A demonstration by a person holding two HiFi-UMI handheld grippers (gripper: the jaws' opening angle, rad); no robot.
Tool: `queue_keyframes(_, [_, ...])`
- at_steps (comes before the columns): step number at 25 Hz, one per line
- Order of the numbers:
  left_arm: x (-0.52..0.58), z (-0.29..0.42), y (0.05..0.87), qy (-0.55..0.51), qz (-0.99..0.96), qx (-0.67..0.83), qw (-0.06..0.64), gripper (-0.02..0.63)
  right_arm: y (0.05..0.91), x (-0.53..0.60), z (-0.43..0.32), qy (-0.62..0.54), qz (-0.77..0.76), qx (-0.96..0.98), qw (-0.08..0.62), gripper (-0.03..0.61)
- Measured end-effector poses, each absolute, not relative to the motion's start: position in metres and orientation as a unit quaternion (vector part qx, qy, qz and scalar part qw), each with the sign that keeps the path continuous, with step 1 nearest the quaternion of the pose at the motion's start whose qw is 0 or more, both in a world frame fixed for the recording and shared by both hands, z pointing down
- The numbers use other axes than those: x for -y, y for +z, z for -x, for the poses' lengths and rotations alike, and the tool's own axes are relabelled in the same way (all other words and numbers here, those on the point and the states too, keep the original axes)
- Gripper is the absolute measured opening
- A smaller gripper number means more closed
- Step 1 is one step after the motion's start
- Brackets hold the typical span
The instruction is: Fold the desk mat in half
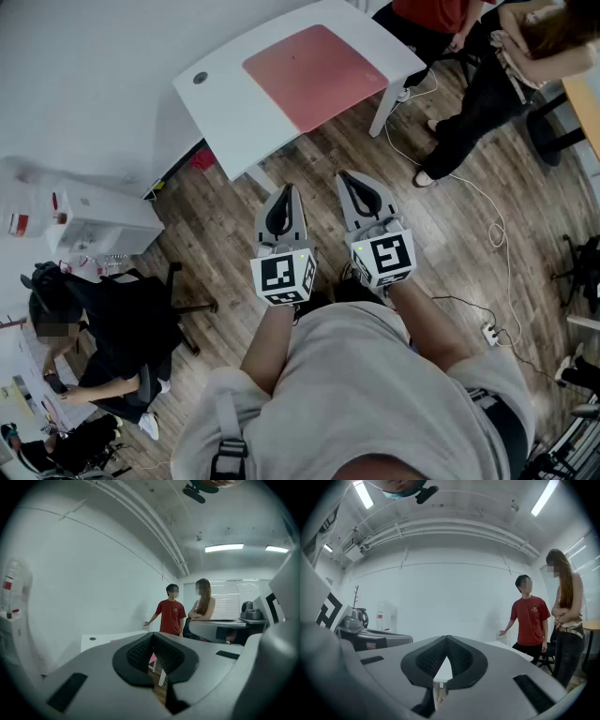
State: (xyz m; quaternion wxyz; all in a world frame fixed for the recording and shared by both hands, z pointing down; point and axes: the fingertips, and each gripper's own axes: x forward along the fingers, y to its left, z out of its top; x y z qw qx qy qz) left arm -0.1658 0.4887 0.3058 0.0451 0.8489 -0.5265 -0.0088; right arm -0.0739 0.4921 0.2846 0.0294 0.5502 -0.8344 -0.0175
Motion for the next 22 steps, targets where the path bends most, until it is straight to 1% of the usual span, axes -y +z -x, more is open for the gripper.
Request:
queue_keyframes(10, [-0.491,0.141,0.320,0.010,-0.846,0.526,0.080,0.011,0.292,-0.497,0.054,-0.014,-0.541,0.840,0.045,0.041])
queue_keyframes(22, [-0.483,0.103,0.346,0.017,-0.834,0.537,0.123,0.011,0.316,-0.491,0.012,0.010,-0.510,0.858,0.051,0.041])
